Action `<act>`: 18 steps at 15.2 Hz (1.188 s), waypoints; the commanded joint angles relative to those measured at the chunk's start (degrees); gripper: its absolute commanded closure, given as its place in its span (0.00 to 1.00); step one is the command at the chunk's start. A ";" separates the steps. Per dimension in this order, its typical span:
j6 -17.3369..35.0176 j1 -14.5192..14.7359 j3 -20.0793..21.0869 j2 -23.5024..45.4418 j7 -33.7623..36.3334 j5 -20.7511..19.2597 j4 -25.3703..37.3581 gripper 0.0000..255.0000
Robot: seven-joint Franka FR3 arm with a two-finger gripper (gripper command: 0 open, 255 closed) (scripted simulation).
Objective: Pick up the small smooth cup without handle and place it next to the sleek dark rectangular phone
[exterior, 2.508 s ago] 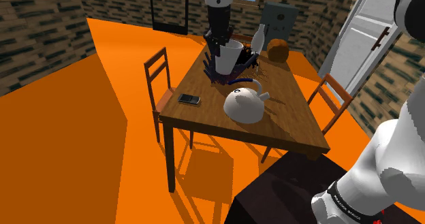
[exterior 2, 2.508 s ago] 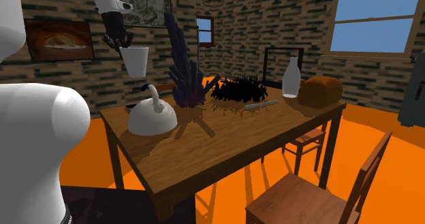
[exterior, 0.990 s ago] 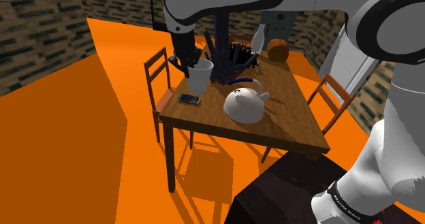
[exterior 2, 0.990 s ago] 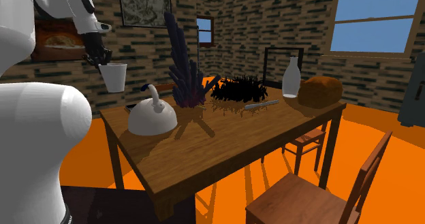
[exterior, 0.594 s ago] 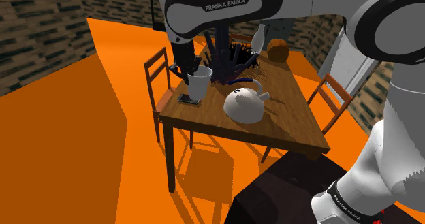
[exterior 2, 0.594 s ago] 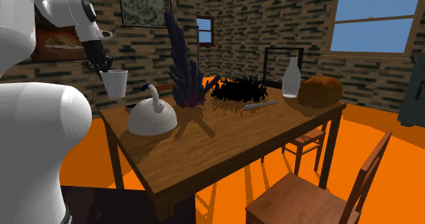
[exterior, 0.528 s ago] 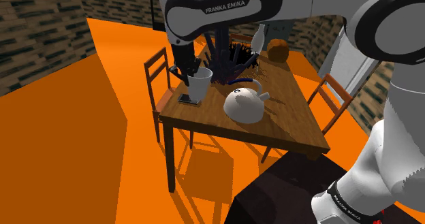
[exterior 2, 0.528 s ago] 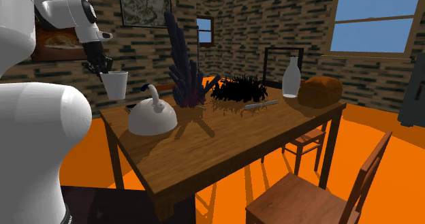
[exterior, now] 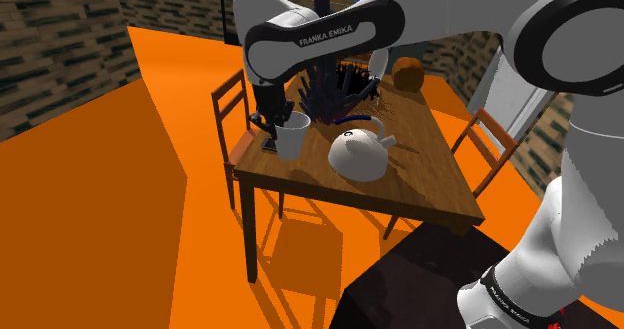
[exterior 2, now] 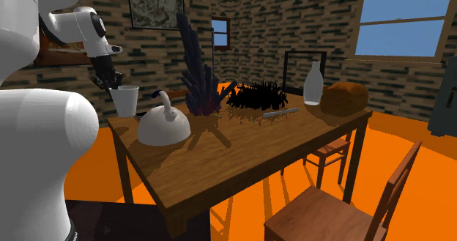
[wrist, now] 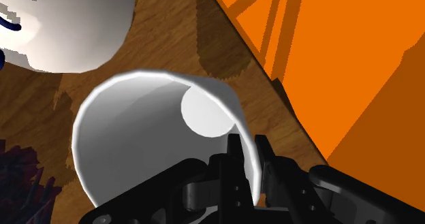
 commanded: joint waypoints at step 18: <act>3.78 -0.06 -0.11 1.41 0.64 -0.32 -2.38 0.00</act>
